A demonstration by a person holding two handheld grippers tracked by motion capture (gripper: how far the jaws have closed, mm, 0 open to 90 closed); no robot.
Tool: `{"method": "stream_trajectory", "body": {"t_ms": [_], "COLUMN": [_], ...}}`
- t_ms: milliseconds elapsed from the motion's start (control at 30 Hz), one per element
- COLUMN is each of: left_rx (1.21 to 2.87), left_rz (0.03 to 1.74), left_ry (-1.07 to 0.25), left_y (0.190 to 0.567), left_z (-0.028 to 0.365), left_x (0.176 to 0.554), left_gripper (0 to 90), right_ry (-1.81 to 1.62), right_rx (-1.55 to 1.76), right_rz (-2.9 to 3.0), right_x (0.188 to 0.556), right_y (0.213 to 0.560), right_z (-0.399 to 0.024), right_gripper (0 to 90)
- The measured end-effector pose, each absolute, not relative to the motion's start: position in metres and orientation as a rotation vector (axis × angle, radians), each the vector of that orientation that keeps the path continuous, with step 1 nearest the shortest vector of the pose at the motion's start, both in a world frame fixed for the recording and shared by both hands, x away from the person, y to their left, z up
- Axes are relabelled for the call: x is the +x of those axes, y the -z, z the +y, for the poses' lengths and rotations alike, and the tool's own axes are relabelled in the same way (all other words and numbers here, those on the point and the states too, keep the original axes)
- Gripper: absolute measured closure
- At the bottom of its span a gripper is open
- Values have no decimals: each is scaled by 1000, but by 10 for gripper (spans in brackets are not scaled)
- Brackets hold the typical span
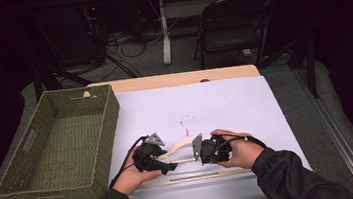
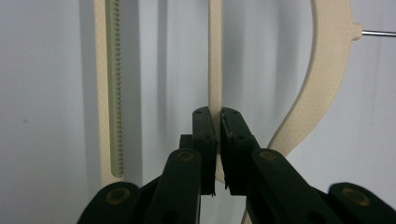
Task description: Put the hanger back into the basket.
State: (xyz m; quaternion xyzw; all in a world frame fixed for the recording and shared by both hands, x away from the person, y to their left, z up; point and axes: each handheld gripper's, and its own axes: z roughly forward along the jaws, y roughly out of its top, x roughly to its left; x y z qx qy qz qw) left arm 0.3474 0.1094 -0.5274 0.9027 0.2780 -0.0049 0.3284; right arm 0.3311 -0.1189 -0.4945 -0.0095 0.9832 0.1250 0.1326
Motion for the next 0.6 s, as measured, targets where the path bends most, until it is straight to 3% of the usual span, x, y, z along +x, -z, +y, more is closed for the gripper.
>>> {"method": "stream_trajectory", "body": {"t_ms": [600], "left_rx": [2409], "left_rz": [677], "left_ry": [-25], "left_y": [526], "left_z": [110], "left_x": [343], "left_gripper": [428], "right_ry": [-346], "right_rx": [-49], "right_rz": [2831], "right_x": [331], "right_y": [496], "right_z": [-116], "right_gripper": [847]}}
